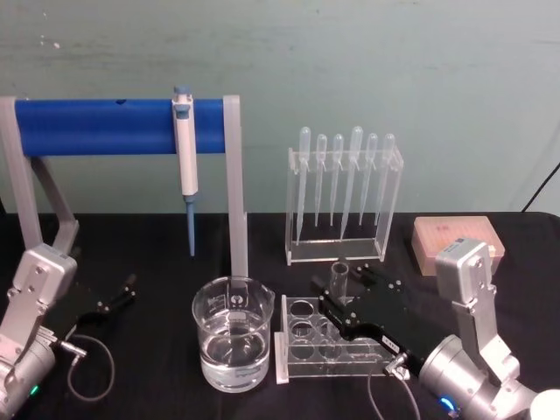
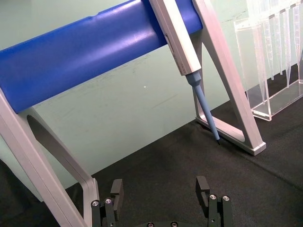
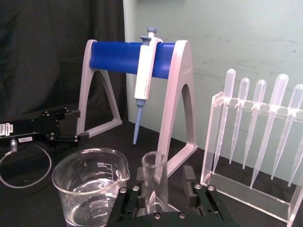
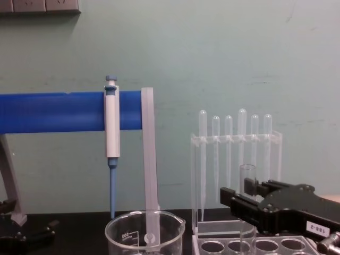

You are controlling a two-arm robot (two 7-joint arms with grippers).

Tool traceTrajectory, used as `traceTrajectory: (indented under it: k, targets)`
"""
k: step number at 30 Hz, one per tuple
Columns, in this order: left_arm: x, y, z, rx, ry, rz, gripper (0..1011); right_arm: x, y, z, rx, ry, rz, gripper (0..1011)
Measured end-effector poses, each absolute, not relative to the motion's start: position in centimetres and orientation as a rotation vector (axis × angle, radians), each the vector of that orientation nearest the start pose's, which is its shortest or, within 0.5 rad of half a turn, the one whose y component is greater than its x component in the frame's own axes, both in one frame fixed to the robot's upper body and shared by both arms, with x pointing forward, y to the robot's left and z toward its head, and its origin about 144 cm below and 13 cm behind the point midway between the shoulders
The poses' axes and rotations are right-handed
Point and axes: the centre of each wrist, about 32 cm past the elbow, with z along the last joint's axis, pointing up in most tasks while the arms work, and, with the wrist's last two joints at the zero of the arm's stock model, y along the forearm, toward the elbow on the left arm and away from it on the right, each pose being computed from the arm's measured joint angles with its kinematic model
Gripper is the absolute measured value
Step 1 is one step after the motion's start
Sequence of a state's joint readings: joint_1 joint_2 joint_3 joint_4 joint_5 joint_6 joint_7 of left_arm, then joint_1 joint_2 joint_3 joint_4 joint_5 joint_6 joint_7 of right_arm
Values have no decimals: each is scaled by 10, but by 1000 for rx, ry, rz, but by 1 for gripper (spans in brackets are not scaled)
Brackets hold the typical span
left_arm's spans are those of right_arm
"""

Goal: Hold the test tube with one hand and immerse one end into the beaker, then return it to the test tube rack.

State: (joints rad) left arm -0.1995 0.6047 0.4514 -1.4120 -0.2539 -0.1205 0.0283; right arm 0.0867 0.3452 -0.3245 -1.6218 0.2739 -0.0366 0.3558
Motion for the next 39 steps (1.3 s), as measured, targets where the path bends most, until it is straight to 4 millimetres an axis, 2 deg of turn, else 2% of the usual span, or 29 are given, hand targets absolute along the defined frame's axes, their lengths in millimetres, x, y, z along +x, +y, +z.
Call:
traceTrajectory:
  k: [2, 4, 5, 7, 8, 11, 12, 18, 26, 33, 39]
  targets:
    - [489, 310, 1140, 304, -285, 1248, 1000, 467, -224, 1171, -15, -107, -887, 534]
    - [489, 310, 1140, 304, -285, 1248, 1000, 466, -223, 1173, -13, -111, -883, 575]
    - [489, 310, 1140, 304, -285, 1248, 1000, 465, -223, 1175, -13, -115, -880, 634]
    - [489, 310, 1140, 304, -285, 1248, 1000, 464, -222, 1178, -12, -118, -877, 676]
    - [489, 310, 1140, 304, -285, 1248, 1000, 462, -223, 1182, -15, -121, -874, 734]
    - [489, 310, 1140, 304, -285, 1248, 1000, 458, -223, 1187, -15, -127, -872, 790]
    - [489, 310, 1140, 304, -285, 1248, 1000, 455, -225, 1191, -10, -133, -872, 846]
    - [489, 310, 1140, 304, -285, 1248, 1000, 438, -235, 1207, 56, -165, -903, 990]
    - [489, 310, 1140, 304, -285, 1248, 1000, 429, -254, 1216, 121, -200, -1011, 1003]
    - [489, 310, 1140, 304, -285, 1248, 1000, 435, -274, 1197, 49, -192, -1196, 1003]
    - [489, 310, 1140, 304, -285, 1248, 1000, 445, -285, 1169, -53, -183, -1321, 1003]
